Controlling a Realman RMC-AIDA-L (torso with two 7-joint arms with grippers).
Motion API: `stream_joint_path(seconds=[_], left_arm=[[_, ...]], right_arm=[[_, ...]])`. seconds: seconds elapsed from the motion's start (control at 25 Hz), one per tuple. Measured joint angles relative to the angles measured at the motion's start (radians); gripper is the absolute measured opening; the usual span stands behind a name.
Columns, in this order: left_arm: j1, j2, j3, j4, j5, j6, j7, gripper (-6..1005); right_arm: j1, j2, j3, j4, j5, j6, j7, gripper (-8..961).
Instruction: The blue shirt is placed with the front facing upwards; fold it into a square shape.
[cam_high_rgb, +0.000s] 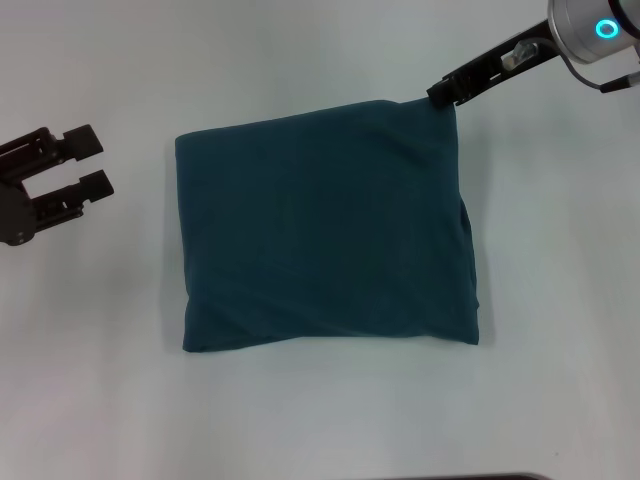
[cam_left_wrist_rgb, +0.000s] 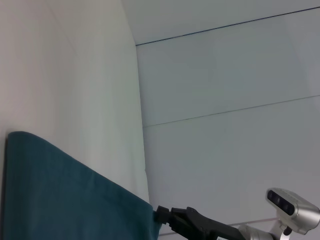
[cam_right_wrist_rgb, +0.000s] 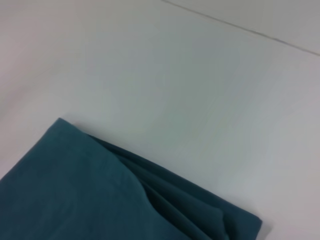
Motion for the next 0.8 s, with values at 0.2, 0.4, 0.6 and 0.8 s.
stream_joint_path(seconds=[0.2,0.4,0.6,0.8], left_arm=[[0.000,0.000,0.001,0.001,0.000,-0.001,-0.001,735],[0.003,0.000,0.004,0.013,0.001,-0.003,0.002,735],[0.003,0.000,0.004,0.014,0.001,-0.003,0.002,735],[0.002,-0.001,0.005,0.014,0.001,-0.003,0.001,735]], right_arm=[[0.002,0.003,-0.008,0.017,-0.009,0.024,0.004,32],[0.010,0.003,-0.021,0.058,-0.009,0.069,0.005,33],[0.018,0.004,-0.029,0.082,-0.011,0.114,0.012,34],[0.038,0.006,-0.032,0.128,-0.016,0.150,0.013,35]])
